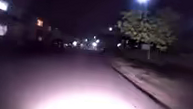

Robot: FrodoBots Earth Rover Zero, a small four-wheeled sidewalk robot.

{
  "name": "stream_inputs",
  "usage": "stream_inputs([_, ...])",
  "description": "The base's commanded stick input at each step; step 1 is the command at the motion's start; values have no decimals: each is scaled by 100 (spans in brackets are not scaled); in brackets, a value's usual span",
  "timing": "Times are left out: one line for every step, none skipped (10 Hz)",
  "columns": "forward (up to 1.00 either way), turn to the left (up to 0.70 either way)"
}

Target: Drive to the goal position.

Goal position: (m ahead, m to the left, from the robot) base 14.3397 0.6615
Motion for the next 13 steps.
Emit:
stream_inputs([100,0])
stream_inputs([100,0])
stream_inputs([100,0])
stream_inputs([100,0])
stream_inputs([100,0])
stream_inputs([100,0])
stream_inputs([100,0])
stream_inputs([100,0])
stream_inputs([100,0])
stream_inputs([100,0])
stream_inputs([100,0])
stream_inputs([100,0])
stream_inputs([100,-12])
